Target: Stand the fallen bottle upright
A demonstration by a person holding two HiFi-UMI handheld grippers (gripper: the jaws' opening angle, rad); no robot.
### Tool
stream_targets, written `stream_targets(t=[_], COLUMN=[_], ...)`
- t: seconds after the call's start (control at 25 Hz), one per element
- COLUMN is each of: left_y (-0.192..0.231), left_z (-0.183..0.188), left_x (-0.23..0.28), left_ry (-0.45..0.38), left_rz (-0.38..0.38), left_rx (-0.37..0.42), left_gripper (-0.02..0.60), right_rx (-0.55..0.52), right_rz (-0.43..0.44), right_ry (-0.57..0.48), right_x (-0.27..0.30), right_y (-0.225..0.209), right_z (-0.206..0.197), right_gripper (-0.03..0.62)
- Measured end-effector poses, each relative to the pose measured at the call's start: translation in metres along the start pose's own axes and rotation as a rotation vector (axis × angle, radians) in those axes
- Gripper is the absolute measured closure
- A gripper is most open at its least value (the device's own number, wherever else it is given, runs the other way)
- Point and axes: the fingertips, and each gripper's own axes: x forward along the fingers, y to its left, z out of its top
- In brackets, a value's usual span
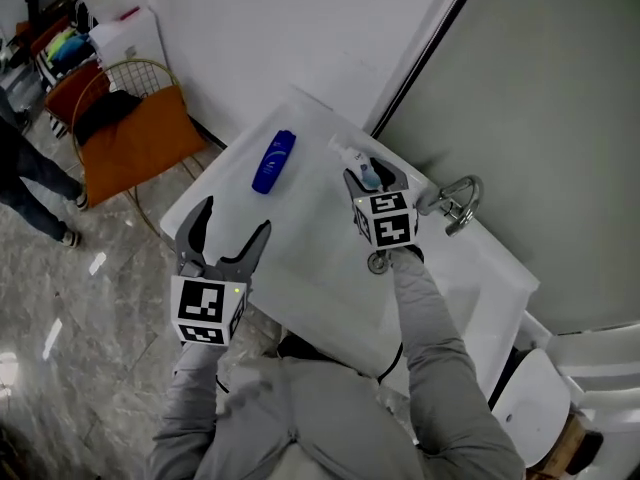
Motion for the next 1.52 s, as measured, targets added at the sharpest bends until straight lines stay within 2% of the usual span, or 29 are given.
stream_targets(t=[0.28,0.52,0.8,1.08,1.36,1.52], left_y=[0.015,0.024,0.024,0.025,0.035,0.034], left_z=[-0.012,-0.020,-0.010,-0.006,-0.011,-0.016], left_x=[0.013,0.025,0.044,0.051,0.048,0.047], left_ry=[0.054,0.080,0.050,0.035,0.047,0.057], left_rz=[0.045,0.052,0.030,0.023,0.052,0.051], left_rx=[-0.016,-0.019,-0.016,-0.016,-0.022,-0.024], left_gripper=[0.160,0.160,0.160,0.160,0.160,0.160], right_rx=[-0.153,-0.267,-0.321,-0.354,-0.343,-0.401], right_rz=[0.041,0.073,0.152,0.226,0.256,0.284], right_ry=[0.152,0.261,0.333,0.489,0.547,0.577], right_x=[0.069,0.103,0.120,0.131,0.140,0.141], right_y=[-0.012,-0.017,-0.015,-0.014,-0.017,-0.015], right_z=[-0.021,-0.042,-0.057,-0.084,-0.090,-0.093], right_gripper=[0.381,0.381,0.381,0.381,0.381,0.379])
